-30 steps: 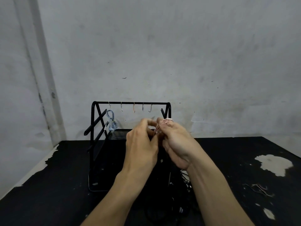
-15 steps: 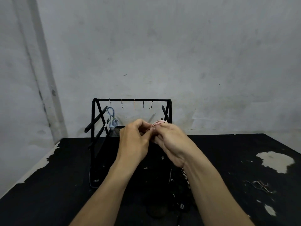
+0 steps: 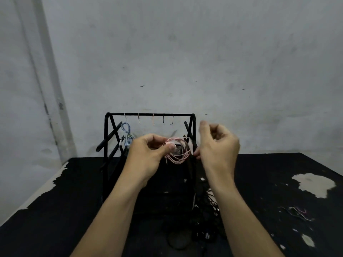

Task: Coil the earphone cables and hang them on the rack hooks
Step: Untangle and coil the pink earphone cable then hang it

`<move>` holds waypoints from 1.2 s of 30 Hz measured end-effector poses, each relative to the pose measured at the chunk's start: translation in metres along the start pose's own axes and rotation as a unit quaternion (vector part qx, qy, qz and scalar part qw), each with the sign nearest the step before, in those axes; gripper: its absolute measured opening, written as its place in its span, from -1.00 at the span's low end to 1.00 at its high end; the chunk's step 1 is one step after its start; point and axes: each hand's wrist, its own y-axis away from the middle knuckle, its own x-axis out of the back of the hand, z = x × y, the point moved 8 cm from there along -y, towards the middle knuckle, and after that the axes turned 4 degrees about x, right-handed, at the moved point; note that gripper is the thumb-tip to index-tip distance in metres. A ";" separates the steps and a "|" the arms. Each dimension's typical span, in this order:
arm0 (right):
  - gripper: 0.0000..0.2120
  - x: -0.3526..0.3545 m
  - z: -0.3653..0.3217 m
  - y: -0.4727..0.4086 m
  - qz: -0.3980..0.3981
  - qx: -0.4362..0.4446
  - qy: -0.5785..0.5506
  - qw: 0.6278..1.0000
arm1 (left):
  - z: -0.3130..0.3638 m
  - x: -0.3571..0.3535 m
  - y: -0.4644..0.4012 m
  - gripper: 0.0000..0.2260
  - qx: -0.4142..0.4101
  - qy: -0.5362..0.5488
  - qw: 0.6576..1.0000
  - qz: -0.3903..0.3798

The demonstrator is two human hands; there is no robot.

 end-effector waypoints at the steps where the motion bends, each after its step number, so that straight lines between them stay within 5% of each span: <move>1: -0.69 -0.005 0.007 -0.003 -0.034 -0.039 -0.019 0.998 | 0.003 0.001 0.001 -0.85 0.008 0.024 1.000 -0.011; 4: -0.57 -0.045 0.033 0.014 -0.285 -0.224 -0.076 0.929 | 0.007 -0.001 0.003 -0.83 0.024 0.088 0.995 -0.046; 6: -0.67 -0.053 0.035 0.025 -0.370 -0.244 -0.085 0.893 | 0.008 -0.002 0.004 -0.82 0.027 0.108 0.992 -0.059; 11: -0.79 -0.042 0.029 0.010 -0.327 -0.218 -0.170 0.904 | 0.006 0.004 0.001 -0.74 0.025 0.066 0.995 -0.070; 17: -0.76 -0.048 0.020 0.018 -0.363 -0.197 -0.192 0.890 | -0.001 0.007 -0.001 -0.83 -0.007 -0.187 0.982 -0.021; 20: -0.73 -0.054 0.021 0.021 -0.348 -0.185 -0.166 0.904 | -0.010 -0.006 0.002 -0.84 0.020 -0.210 0.975 -0.072; 28: -0.70 -0.054 0.020 0.025 -0.371 -0.163 -0.072 0.911 | -0.018 -0.032 0.025 -0.88 0.087 -0.102 0.941 -0.311; 36: -0.72 -0.052 0.028 0.020 -0.352 -0.162 -0.045 0.921 | -0.015 -0.025 0.009 -0.83 0.116 0.114 0.961 -0.225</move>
